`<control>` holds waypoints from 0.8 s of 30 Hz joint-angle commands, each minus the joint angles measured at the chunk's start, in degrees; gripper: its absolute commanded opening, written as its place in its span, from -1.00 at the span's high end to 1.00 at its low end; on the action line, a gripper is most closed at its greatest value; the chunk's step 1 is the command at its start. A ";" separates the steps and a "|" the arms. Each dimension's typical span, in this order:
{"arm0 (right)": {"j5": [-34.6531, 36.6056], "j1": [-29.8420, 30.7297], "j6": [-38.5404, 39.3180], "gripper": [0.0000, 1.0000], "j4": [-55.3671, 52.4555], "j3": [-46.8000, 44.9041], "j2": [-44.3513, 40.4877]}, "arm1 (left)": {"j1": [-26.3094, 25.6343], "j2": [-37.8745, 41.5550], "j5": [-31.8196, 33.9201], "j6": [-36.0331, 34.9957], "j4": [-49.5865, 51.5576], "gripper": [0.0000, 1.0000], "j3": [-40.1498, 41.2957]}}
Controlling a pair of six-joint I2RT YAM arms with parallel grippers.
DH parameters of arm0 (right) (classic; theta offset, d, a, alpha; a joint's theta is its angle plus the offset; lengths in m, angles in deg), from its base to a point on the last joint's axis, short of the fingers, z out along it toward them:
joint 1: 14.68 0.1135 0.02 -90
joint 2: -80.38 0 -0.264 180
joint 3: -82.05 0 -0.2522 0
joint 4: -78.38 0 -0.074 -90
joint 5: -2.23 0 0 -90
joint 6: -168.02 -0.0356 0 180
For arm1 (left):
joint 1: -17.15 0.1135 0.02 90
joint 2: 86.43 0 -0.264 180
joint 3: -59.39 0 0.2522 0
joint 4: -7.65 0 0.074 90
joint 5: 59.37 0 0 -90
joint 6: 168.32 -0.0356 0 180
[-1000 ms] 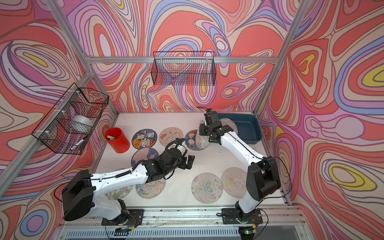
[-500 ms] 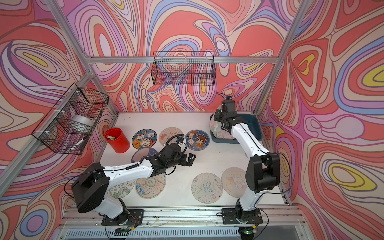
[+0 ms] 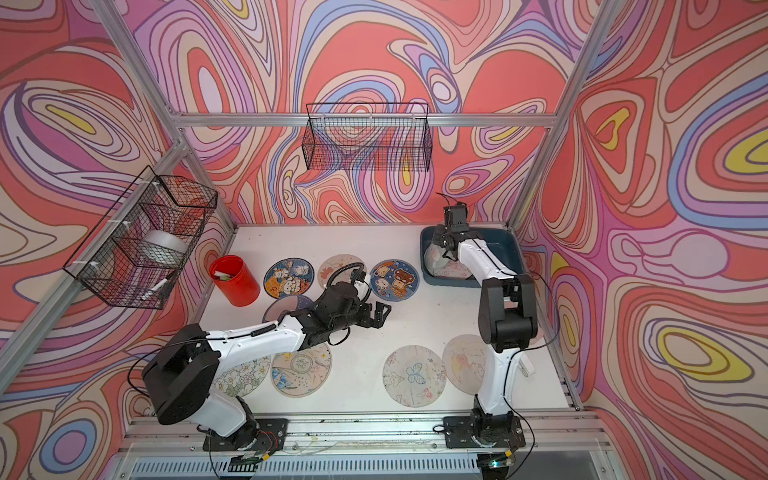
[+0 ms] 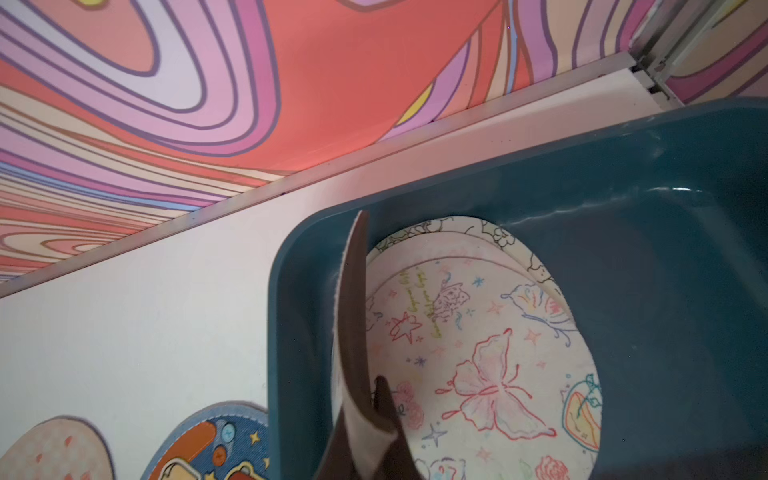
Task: Put the coasters into the storage box
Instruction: Place the coaster in the storage box.
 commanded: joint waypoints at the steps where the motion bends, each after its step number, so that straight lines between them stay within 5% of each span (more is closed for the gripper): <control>1: 1.57 -1.69 -0.72 1.00 1.05 2.05 2.70 | 0.42 -0.73 -0.49 -0.90 -0.98 -0.98 -0.44; 18: 4.22 -5.09 -1.70 1.00 -5.05 6.42 14.18 | 0.73 -1.02 -0.23 -1.34 0.39 -0.98 -1.73; 24: 3.49 -5.80 -2.07 0.63 -6.66 7.47 14.33 | 0.67 0.00 1.10 -1.29 1.17 -0.98 -1.47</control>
